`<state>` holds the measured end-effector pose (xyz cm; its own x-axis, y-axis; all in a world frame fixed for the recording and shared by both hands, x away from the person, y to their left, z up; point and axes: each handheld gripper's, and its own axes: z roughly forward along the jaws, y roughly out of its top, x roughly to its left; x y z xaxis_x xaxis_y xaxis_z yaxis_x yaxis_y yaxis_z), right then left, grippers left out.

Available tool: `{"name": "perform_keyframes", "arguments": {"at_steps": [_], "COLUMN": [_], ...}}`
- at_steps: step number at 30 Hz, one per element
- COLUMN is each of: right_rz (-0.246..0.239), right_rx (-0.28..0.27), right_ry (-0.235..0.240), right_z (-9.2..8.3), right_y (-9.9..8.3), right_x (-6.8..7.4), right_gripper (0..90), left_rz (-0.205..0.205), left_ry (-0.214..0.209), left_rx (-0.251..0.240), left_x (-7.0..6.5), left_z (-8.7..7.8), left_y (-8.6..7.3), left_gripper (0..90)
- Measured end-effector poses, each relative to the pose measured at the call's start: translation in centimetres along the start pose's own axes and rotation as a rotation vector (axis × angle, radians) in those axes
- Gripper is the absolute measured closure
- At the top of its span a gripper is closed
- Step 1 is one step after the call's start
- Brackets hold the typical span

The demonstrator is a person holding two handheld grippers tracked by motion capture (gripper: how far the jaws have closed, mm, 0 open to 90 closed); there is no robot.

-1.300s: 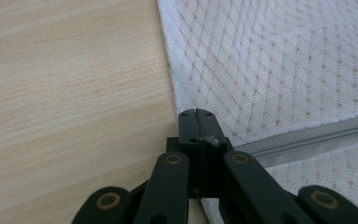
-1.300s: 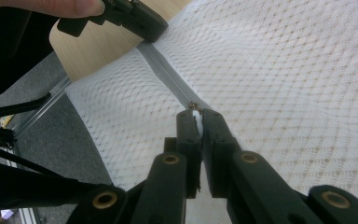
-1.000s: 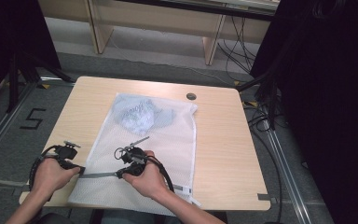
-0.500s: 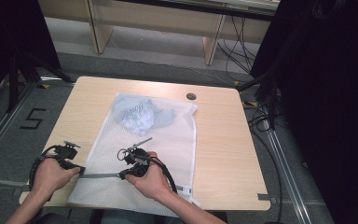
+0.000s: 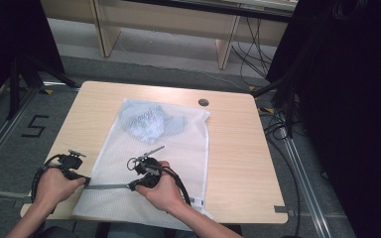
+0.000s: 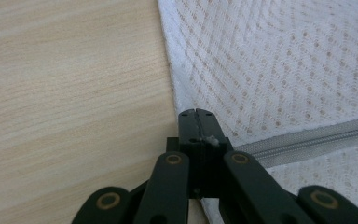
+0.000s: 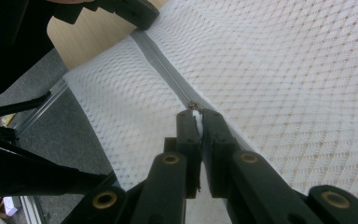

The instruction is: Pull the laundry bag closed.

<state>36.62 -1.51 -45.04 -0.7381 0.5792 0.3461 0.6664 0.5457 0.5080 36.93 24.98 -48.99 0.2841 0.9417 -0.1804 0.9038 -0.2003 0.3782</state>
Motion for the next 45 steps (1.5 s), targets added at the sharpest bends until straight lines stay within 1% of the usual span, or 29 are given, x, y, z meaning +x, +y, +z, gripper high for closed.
{"name": "perform_keyframes", "arguments": {"at_steps": [1,2,3,4,5,6,7,10,11,12,14,16,17,23,24,25,26,27,28,32,33,34,37,38,39,40,42,43,45], "right_rz": [-0.003,0.024,0.023,0.008,0.025,0.017,0.023,0.042,0.042,0.032,0.024,0.033,0.035,0.029,0.037,0.017,0.021,0.009,0.015,0.026,0.023,0.018,0.017,0.028,0.028,0.039,0.032,0.039,0.022], "right_rx": [-0.001,0.002,0.003,0.014,0.012,0.010,0.007,0.023,0.023,0.015,0.019,0.019,0.021,0.016,0.023,0.015,0.017,0.015,0.019,0.022,0.026,0.017,0.021,0.025,0.024,0.031,0.026,0.028,0.021], "right_ry": [-0.003,-0.003,-0.004,-0.020,-0.007,-0.002,-0.001,-0.016,-0.011,0.000,0.000,-0.007,0.000,-0.010,-0.003,-0.011,-0.014,-0.013,-0.008,-0.017,-0.025,-0.016,-0.021,-0.012,-0.015,-0.024,-0.016,-0.016,-0.015], "right_z": [0.0,0.0,0.0,-0.1,-0.1,-0.1,-0.1,-0.2,-0.3,-0.2,-0.3,-0.3,-0.4,-0.3,-0.4,-0.4,-0.4,-0.4,-0.5,-0.6,-0.6,-0.7,-0.7,-0.8,-0.8,-0.9,-0.9,-1.0,-1.0], "right_y": [0.0,0.0,-0.1,-0.1,-0.1,-0.1,-0.2,-0.2,-0.3,-0.3,-0.4,-0.4,-0.4,-0.5,-0.5,-0.5,-0.5,-0.5,-0.5,-0.5,-0.5,-0.5,-0.6,-0.6,-0.6,-0.6,-0.7,-0.6,-0.7], "right_x": [-0.1,0.1,0.0,-0.1,0.0,0.0,0.0,0.0,0.0,0.0,-0.1,0.0,0.0,-0.1,0.0,-0.1,-0.1,-0.2,-0.2,-0.1,-0.2,-0.2,-0.2,-0.2,-0.2,-0.2,-0.3,-0.3,-0.5], "right_gripper": [87.1,87.1,87.1,87.1,87.1,87.1,87.1,87.1,87.1,87.1,87.1,87.1,87.1,87.1,87.1,87.1,87.1,87.1,87.1,87.1,87.1,87.1,87.1,87.1,87.1,87.1,87.1,87.1,87.1], "left_rz": [0.000,0.000,0.000,0.000,-0.001,0.000,0.000,0.000,0.003,0.002,0.002,0.002,0.002,0.003,0.003,0.003,0.002,0.003,0.003,0.004,0.004,0.004,0.004,0.005,0.005,0.006,0.006,0.006,0.009], "left_ry": [0.000,0.000,0.000,0.000,-0.001,-0.001,0.000,0.001,0.001,0.001,0.001,0.001,0.001,0.002,0.002,0.002,0.002,0.002,0.002,0.002,0.003,0.003,0.003,0.003,0.003,0.005,0.005,0.005,0.006], "left_rx": [0.000,0.000,0.000,0.000,0.000,0.001,0.001,0.001,0.001,-0.005,-0.004,-0.004,-0.004,-0.004,-0.003,-0.004,-0.004,-0.004,-0.003,-0.003,-0.002,-0.002,-0.002,-0.001,-0.001,0.004,0.003,0.004,0.006], "left_x": [0.0,0.0,0.0,0.0,0.0,0.0,0.0,0.0,0.0,0.0,0.0,0.0,0.0,-0.1,-0.1,0.0,0.0,0.0,0.0,-0.1,-0.1,-0.1,-0.1,-0.1,-0.1,-0.1,-0.1,-0.1,-0.1], "left_z": [0.0,0.0,0.0,0.0,0.0,0.0,0.0,0.0,0.0,0.0,0.0,0.0,0.0,0.0,0.0,0.0,0.0,0.0,0.0,0.0,0.0,0.0,0.0,0.0,0.0,0.0,0.0,0.0,0.0], "left_y": [0.0,0.0,0.0,0.0,0.0,0.0,0.0,0.0,0.0,0.0,0.0,0.0,0.0,0.0,0.0,0.0,0.0,0.0,0.0,0.0,0.0,0.0,0.0,0.0,0.0,0.1,0.1,0.1,0.1], "left_gripper": [89.8,89.8,89.8,89.8,89.8,89.7,89.8,89.8,89.8,89.8,89.8,89.7,89.8,89.8,89.8,89.8,89.8,89.8,89.7,89.8,89.8,89.8,89.8,89.8,89.8,89.8,89.8,89.8,89.8]}}
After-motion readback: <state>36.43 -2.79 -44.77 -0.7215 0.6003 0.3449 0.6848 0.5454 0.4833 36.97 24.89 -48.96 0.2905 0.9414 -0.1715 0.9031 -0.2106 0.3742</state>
